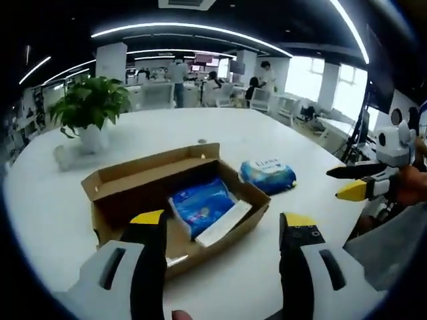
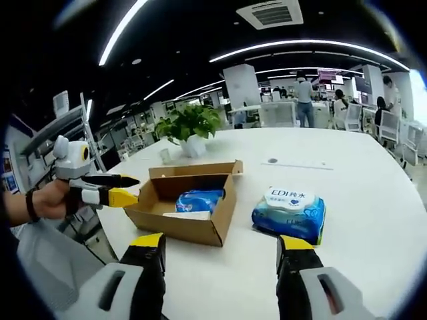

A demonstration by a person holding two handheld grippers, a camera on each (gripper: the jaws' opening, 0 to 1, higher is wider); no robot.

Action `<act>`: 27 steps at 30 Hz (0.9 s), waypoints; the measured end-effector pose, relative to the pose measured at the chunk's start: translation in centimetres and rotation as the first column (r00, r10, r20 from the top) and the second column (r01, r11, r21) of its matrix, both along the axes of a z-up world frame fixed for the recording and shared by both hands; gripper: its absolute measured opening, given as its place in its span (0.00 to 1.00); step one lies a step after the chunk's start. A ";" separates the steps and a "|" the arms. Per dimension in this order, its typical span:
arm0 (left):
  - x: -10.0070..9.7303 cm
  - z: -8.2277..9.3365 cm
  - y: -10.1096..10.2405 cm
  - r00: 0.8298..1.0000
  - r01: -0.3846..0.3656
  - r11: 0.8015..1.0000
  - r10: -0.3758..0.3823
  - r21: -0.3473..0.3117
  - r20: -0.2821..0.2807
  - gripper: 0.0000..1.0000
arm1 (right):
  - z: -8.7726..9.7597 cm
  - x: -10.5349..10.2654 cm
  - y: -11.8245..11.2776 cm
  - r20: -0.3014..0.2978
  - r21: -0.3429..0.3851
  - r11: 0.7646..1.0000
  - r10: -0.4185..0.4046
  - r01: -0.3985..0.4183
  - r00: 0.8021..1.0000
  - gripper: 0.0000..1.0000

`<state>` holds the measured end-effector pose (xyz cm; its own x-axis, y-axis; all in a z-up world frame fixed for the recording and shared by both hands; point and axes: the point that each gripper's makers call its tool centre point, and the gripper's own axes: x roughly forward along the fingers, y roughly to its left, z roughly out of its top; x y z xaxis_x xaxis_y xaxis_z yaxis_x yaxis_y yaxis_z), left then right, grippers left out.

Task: Operate the shoe box by opening the lid, removing the specified soft item, and placing it in the target area until the item is outside and the box remains undamaged.

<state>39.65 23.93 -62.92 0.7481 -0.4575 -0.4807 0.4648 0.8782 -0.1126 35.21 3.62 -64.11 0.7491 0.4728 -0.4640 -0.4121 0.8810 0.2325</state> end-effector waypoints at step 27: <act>-0.1 -0.5 1.9 0.999 -0.034 0.998 0.034 0.058 -0.005 0.70 | -0.4 2.0 7.6 -0.035 -0.012 0.982 0.190 -0.191 0.981 0.66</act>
